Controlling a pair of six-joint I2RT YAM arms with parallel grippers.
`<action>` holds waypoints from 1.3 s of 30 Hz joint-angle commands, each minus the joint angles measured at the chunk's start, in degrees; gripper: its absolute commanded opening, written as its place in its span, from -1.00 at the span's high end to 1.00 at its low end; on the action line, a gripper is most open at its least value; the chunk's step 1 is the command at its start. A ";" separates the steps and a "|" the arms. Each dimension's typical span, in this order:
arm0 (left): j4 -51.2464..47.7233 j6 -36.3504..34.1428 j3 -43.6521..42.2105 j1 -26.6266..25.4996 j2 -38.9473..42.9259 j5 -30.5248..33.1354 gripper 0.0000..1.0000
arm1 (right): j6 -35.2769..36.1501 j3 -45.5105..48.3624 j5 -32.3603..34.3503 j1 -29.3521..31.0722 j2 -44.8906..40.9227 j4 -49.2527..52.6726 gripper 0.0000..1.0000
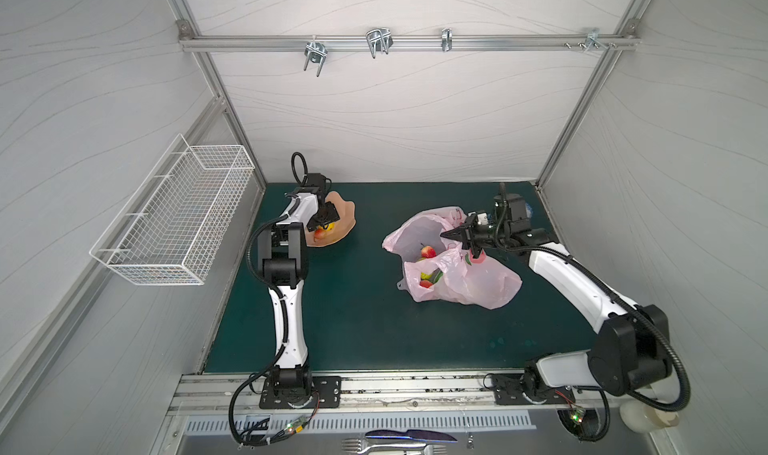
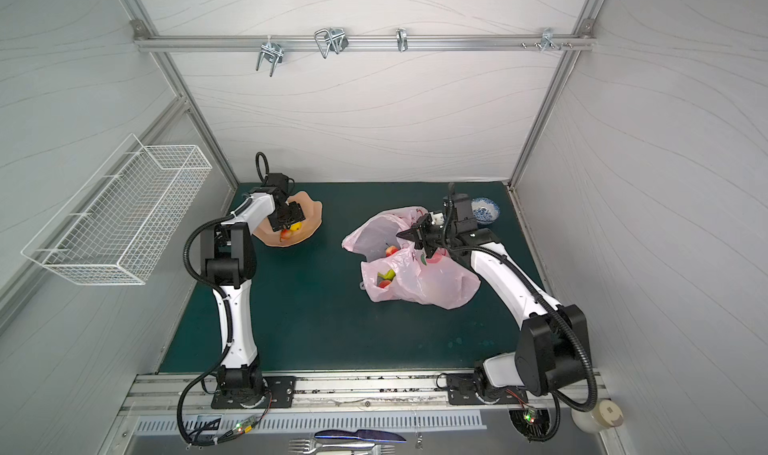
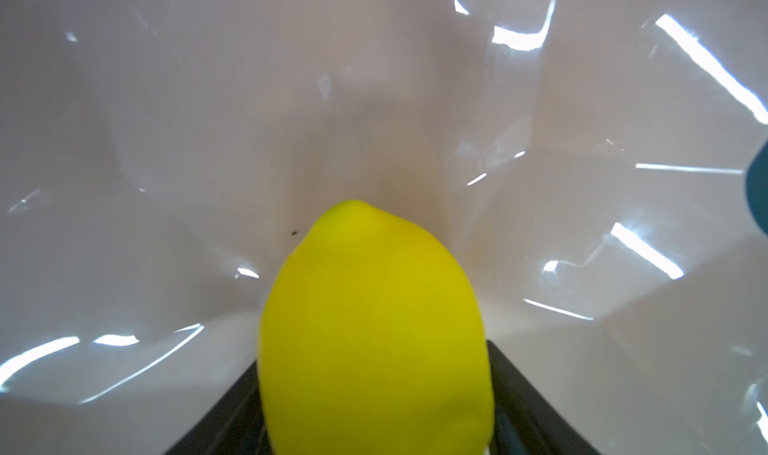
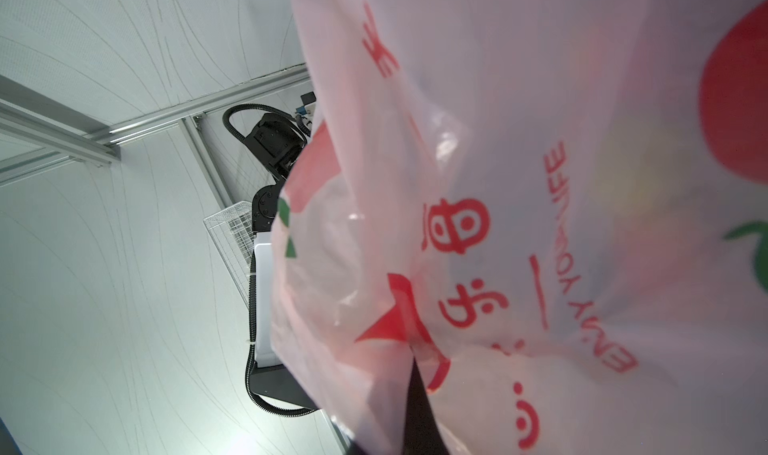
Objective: Place the fruits into the plastic bag
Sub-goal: 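Lower the left gripper over the yellow lemon in the bowl, then close the left gripper on the yellow lemon and lift it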
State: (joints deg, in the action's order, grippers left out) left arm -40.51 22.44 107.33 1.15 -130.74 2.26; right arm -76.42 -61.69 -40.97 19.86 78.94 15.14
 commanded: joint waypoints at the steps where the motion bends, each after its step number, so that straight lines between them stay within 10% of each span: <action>1: -0.51 -0.89 3.21 0.18 -1.54 -0.94 -0.33 | 0.27 -0.97 0.05 -0.29 -0.23 0.72 1.00; 10: 0.02 -2.63 2.53 0.17 0.81 -1.13 0.07 | 0.33 -1.41 0.27 -0.23 -0.01 0.72 1.00; 39: 7.03 -7.14 -10.23 -2.39 20.55 -5.54 0.46 | -0.39 -0.69 -0.02 -0.26 -0.21 -0.68 1.00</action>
State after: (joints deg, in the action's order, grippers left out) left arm -36.60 16.64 98.30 0.08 -114.69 -2.31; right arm -76.47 -61.69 -40.95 19.86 78.96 15.07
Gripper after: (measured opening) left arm 0.581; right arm 0.048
